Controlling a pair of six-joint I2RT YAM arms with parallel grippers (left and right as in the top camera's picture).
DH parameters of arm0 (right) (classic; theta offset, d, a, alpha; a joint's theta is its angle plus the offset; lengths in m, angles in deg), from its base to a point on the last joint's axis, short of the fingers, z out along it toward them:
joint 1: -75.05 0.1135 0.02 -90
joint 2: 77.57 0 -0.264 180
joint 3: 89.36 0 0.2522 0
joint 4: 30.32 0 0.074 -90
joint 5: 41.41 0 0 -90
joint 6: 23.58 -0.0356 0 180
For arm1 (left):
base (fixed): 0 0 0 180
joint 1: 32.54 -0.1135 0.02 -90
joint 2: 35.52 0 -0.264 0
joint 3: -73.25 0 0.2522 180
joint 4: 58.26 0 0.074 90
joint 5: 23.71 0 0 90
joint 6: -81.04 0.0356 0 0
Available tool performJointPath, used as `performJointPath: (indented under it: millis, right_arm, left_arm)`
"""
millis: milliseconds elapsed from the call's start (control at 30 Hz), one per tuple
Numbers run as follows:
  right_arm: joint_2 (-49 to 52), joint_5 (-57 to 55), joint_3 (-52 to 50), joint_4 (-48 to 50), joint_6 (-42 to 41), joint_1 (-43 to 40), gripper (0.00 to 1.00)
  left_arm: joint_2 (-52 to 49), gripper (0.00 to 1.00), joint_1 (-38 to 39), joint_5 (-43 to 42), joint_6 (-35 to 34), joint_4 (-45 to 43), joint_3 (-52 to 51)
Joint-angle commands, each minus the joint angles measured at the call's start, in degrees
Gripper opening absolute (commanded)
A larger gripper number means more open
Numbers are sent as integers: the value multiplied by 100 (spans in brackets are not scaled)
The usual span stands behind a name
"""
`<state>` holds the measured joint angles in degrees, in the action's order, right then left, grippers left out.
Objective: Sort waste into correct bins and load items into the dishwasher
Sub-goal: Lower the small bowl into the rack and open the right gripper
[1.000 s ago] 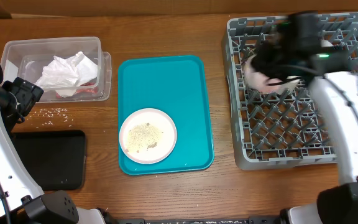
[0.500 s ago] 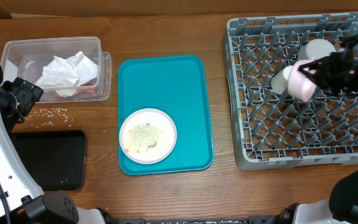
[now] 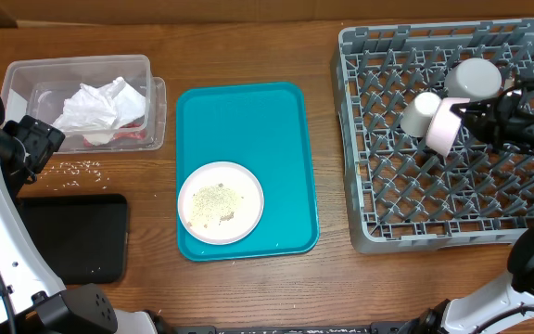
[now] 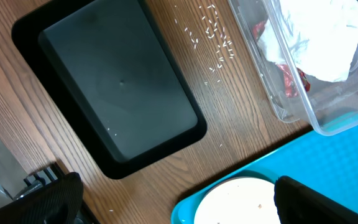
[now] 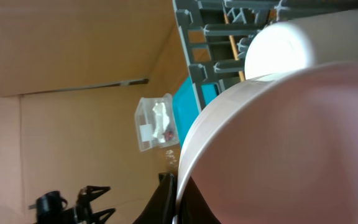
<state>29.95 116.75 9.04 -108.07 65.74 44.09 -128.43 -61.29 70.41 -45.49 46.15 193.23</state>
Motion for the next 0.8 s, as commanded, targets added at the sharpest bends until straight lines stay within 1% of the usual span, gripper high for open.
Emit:
performJointPath:
  millis: [0,200,367,533,633,700,767]
  right_arm:
    - [-11,44,-7,-162,114,-151,4]
    - [-11,-90,-4,-516,114,-494,4]
    - [-15,-297,-4,-575,116,-741,4]
    - [-15,-763,39,-645,44,-754,15]
    - [-28,-1419,273,-811,-197,-782,18]
    - [-94,-2159,455,-837,-614,-798,21]
    - [-184,-2664,577,-837,-931,-796,24]
  left_arm:
    - [66,100,-9,31,-79,11,0]
    - [66,100,-9,31,-76,11,0]
    - [66,100,-9,31,-79,11,0]
    - [66,100,-9,33,-79,11,0]
    - [66,100,-11,31,-76,11,0]
    - [66,100,-9,31,-79,11,0]
    - [66,100,-11,31,-76,11,0]
